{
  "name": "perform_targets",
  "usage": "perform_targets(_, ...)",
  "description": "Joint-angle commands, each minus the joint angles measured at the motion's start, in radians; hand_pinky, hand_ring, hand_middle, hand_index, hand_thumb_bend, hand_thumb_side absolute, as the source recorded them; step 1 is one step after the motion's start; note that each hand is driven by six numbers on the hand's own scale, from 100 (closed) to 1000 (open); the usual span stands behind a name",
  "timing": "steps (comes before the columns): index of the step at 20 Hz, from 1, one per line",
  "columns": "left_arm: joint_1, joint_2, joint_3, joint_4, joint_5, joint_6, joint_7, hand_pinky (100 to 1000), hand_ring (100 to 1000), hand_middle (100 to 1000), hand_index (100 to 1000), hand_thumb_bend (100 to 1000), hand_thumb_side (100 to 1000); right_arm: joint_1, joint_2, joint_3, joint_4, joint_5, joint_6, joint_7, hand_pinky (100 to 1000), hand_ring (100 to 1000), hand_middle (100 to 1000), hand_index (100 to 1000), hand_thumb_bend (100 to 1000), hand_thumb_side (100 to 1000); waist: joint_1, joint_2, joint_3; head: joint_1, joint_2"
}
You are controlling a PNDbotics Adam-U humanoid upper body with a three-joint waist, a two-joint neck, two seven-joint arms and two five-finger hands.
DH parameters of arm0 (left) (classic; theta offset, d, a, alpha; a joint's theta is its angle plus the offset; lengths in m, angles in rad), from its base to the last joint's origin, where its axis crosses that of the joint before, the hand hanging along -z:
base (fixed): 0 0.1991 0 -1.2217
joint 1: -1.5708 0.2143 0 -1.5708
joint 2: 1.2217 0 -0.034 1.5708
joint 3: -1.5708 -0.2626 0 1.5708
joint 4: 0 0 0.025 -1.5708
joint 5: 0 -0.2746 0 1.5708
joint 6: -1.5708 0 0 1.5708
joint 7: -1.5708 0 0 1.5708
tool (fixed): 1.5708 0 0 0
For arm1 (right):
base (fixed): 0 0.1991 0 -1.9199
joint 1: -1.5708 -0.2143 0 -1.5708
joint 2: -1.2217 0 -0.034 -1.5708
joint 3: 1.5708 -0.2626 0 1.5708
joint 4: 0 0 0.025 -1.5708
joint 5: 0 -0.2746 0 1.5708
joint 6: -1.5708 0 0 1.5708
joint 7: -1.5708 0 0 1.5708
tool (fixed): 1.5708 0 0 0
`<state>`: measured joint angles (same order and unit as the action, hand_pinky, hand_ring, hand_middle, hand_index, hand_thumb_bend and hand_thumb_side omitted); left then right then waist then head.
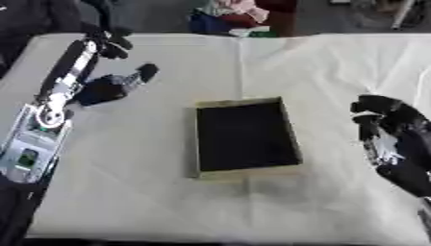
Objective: Pick up objects on the table and place them in the box.
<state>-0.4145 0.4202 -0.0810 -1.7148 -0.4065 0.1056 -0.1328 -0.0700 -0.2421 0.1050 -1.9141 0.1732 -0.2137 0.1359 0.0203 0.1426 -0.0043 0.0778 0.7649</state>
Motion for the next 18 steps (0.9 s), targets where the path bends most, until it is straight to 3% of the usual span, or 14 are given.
perform_targets(1,-0.018,0.015,0.015,-0.016,-0.002,0.002,0.001,790,703,685,886,610,654,-0.007,-0.015,-0.004,-0.02,-0.003,0.003,-0.004,730,815,665,820,100,460,0.001,-0.013,0.0,0.003,-0.003)
perform_targets(18,-0.023,0.027,0.02,-0.014,-0.017,0.007,0.0,792,705,691,890,610,654,-0.008,-0.018,-0.003,-0.022,-0.004,0.003,-0.002,730,815,665,820,100,458,0.002,-0.014,0.0,0.001,-0.005)
